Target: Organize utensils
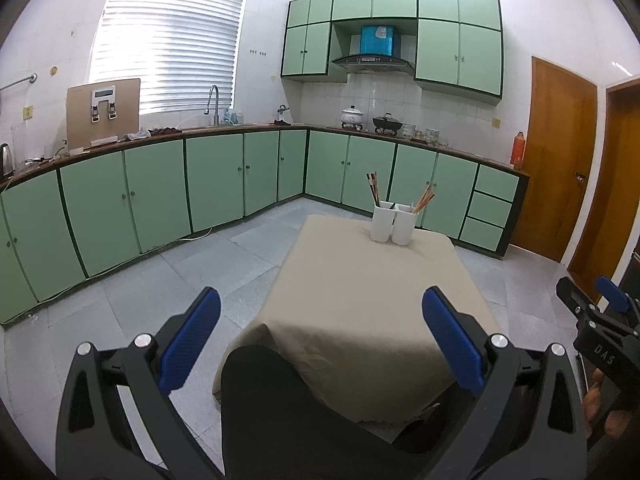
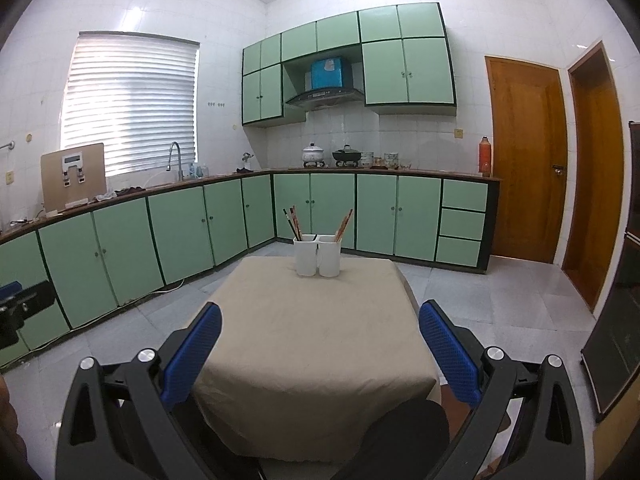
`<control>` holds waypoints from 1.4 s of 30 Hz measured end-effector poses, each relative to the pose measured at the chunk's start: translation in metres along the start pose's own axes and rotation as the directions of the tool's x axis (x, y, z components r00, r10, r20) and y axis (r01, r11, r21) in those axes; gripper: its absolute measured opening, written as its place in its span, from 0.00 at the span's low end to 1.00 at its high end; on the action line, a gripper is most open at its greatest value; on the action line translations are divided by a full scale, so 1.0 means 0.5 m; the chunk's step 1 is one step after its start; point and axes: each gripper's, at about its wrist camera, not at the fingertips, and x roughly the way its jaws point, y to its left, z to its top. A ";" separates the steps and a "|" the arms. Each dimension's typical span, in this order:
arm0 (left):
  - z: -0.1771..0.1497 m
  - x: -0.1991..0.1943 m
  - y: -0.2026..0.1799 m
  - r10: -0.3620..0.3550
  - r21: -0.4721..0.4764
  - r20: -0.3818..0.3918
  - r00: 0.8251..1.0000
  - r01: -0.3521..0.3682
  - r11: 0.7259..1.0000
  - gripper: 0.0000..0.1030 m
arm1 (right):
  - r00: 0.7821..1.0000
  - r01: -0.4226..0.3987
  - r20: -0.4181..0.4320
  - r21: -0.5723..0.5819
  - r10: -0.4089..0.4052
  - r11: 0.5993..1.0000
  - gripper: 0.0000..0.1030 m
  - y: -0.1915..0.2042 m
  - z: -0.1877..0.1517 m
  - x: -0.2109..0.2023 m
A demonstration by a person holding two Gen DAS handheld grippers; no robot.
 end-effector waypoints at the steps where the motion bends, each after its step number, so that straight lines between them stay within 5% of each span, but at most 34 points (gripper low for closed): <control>1: 0.000 -0.001 0.001 0.001 -0.001 0.002 1.000 -0.001 1.000 0.95 | 1.000 0.002 -0.001 0.002 -0.002 1.000 0.94 -0.001 0.000 0.000; 42: -0.009 -0.003 -0.009 -0.010 -0.011 -0.003 1.000 0.010 1.000 0.95 | 1.000 0.000 -0.007 0.020 0.000 1.000 0.94 0.002 -0.009 -0.002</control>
